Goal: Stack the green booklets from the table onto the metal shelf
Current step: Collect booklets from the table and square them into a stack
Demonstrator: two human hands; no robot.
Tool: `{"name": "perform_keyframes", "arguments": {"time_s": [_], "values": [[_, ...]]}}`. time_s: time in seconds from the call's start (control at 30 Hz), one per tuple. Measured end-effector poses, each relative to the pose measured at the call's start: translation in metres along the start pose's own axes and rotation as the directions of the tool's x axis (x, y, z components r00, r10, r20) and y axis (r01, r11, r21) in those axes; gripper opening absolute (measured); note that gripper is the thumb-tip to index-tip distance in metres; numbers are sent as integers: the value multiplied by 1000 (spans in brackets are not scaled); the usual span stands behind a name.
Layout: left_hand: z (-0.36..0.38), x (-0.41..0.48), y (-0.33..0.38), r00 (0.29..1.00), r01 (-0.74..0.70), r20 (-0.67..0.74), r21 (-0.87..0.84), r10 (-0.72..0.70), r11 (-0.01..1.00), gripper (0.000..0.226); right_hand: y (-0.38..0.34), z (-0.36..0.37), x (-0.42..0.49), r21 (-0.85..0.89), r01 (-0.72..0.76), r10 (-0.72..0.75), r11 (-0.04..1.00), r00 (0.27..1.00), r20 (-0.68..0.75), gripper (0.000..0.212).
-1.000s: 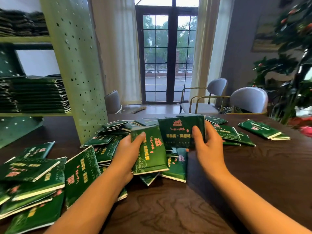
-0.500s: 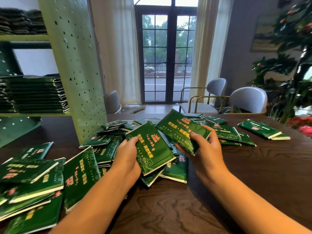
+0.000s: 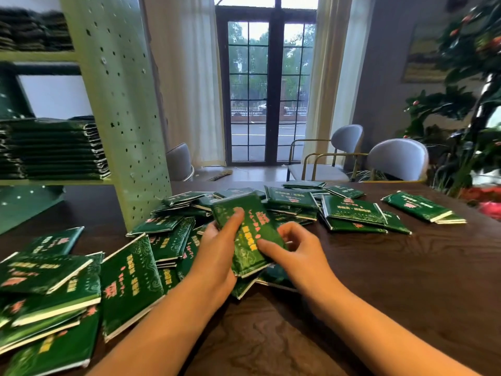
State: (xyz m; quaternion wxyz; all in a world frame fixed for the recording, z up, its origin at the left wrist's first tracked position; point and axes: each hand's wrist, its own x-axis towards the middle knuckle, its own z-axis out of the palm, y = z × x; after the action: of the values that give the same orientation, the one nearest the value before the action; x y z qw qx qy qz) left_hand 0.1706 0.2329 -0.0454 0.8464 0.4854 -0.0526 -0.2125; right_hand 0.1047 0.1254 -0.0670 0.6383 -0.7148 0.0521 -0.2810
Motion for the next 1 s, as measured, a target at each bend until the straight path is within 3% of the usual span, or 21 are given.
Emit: {"name": "perform_keyframes", "arguments": {"time_s": [0.1, 0.23, 0.3, 0.37, 0.43, 0.47, 0.53, 0.6, 0.73, 0.8, 1.0], "values": [[-2, 2, -2, 995, -67, -64, 94, 73, 993, 28, 4, 1, 2, -127, 43, -36, 991, 998, 57, 23], [-13, 8, 12, 982, -67, -174, 11, 68, 998, 27, 5, -12, 10, -339, 141, -132, 930, 990, 48, 13], [-22, 14, 19, 973, -65, -224, -24, 58, 998, 34, 11, -22, 15, -578, 148, -113, 802, 989, 96, 18], [-28, 19, 22, 966, -52, -254, -42, 40, 998, 43, 19, -32, 20, -819, 120, 10, 561, 988, 152, 50], [-31, 21, 24, 967, -33, -253, -74, 13, 997, 42, 19, -38, 23, -917, 67, 177, 393, 973, 147, 76], [-31, 21, 25, 972, -20, -234, -100, -4, 995, 36, 18, -41, 24, -927, 40, 245, 373, 959, 140, 86], [-29, 20, 25, 984, 22, -173, -117, -42, 993, 26, 14, -46, 25, -926, 8, 312, 378, 940, 136, 97], [-27, 19, 25, 988, 45, -143, -117, -62, 992, 27, 10, -50, 26, -912, 30, 274, 408, 949, 154, 99], [-27, 21, 24, 987, 67, -140, -68, -76, 995, 44, 11, -50, 26, -724, -11, 236, 690, 949, 210, 97], [-28, 21, 23, 987, 94, -127, -32, -97, 995, 49, 13, -49, 27, -637, -64, 211, 768, 965, 158, 95], [-25, 16, 21, 990, 98, -110, 60, -91, 993, 46, 0, -55, 30, -280, -157, 167, 947, 986, 9, 65]]}}
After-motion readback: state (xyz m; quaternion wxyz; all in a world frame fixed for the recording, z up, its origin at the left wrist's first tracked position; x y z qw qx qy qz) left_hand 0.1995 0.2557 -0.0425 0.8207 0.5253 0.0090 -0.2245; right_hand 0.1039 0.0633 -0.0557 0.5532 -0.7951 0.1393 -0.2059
